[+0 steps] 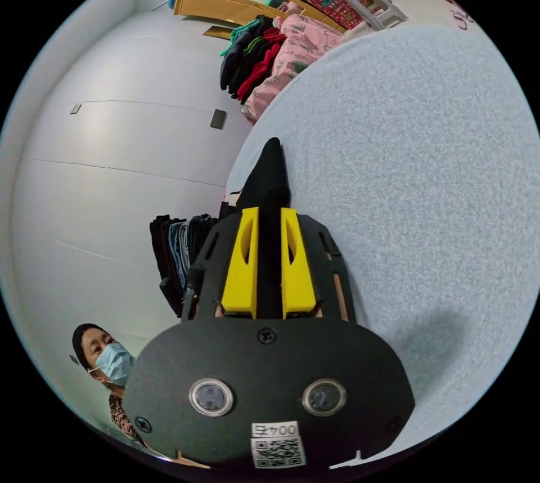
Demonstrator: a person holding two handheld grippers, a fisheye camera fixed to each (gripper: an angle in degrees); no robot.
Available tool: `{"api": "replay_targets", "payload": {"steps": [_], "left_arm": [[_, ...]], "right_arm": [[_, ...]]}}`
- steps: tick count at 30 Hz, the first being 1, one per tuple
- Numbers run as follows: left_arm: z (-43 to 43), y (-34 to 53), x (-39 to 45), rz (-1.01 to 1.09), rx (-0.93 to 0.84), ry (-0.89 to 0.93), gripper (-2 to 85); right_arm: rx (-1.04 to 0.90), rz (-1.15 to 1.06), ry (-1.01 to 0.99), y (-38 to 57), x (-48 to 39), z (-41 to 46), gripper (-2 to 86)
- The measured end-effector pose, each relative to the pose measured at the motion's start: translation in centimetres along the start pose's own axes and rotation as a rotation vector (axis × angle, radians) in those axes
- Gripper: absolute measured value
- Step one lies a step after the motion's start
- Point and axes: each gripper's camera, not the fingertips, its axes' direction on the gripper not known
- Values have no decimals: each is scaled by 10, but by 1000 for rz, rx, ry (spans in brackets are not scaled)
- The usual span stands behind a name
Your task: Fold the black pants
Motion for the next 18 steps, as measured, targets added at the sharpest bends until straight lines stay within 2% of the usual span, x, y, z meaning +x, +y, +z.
{"api": "replay_targets", "payload": {"steps": [4, 5, 6, 8, 10, 15, 18], "left_arm": [[-1, 0, 0, 1, 0, -2, 29], [-1, 0, 0, 2, 0, -4, 29], [-2, 0, 0, 2, 0, -4, 29], [-2, -1, 0, 5, -1, -9, 29], [-2, -1, 1, 10, -2, -13, 29], [-3, 0, -3, 4, -1, -2, 29], [-3, 0, -6, 1, -1, 5, 29]], "right_arm": [[10, 8, -68, 6, -2, 7, 39], [59, -15, -17, 12, -19, 4, 36], [87, -38, 45, 16, -31, 2, 35], [89, -220, 451, 23, -87, 16, 35], [33, -268, 612, 26, -100, 43, 38], [74, -286, 638, 36, -135, 56, 64], [163, -346, 692, 61, -183, 47, 80]]}}
